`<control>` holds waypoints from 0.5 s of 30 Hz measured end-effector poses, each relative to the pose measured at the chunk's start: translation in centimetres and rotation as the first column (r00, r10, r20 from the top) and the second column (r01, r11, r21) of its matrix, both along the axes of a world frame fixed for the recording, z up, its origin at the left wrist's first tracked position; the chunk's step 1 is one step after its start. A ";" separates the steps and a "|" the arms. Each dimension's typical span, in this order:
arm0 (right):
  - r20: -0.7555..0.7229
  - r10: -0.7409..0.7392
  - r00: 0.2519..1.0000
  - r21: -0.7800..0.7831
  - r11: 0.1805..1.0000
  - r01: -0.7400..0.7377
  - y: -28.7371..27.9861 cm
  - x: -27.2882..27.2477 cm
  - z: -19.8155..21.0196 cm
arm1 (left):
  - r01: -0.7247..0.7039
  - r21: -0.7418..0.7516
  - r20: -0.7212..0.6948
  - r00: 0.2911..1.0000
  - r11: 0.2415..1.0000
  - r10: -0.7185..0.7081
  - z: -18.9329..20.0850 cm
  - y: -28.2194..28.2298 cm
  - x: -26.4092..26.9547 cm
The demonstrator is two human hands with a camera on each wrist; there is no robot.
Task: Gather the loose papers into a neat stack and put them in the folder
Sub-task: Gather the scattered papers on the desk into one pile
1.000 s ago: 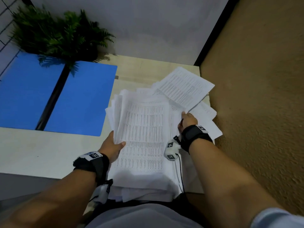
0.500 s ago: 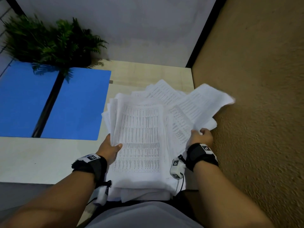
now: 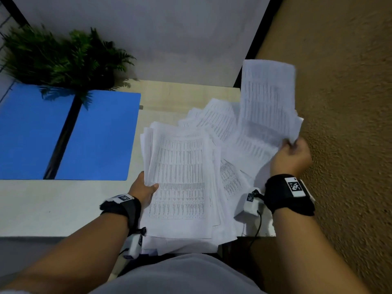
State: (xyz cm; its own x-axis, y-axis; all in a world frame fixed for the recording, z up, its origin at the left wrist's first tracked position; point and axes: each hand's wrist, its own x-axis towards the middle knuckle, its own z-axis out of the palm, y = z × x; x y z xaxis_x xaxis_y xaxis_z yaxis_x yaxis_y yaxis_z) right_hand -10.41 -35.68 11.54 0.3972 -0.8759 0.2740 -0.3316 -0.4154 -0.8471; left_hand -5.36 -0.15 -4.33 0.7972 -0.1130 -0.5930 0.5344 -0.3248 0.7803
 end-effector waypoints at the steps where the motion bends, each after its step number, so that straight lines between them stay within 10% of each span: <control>1: 0.037 -0.012 0.999 -0.081 0.997 0.015 -0.2 -0.1 0.4 | 0.004 0.006 -0.007 1.000 1.000 -0.004 0.2 0.0 0.0; 9: 0.564 0.135 0.815 -0.218 0.976 -0.011 2.0 0.1 12.1 | -0.016 0.038 -0.001 1.000 0.999 0.016 3.2 -1.0 0.0; 15: 0.293 0.222 0.930 0.051 0.968 -0.247 5.9 3.0 7.1 | 0.009 0.074 -0.022 1.000 0.997 -0.007 5.4 -1.3 1.1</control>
State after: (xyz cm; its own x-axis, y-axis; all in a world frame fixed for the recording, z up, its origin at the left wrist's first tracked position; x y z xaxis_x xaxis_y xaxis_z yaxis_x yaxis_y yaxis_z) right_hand -7.40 -29.80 18.63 0.5112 -0.7923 0.3330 0.0251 -0.3736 -0.9273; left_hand -4.21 -1.42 1.11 0.7834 -0.0745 -0.6171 0.5480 -0.3856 0.7423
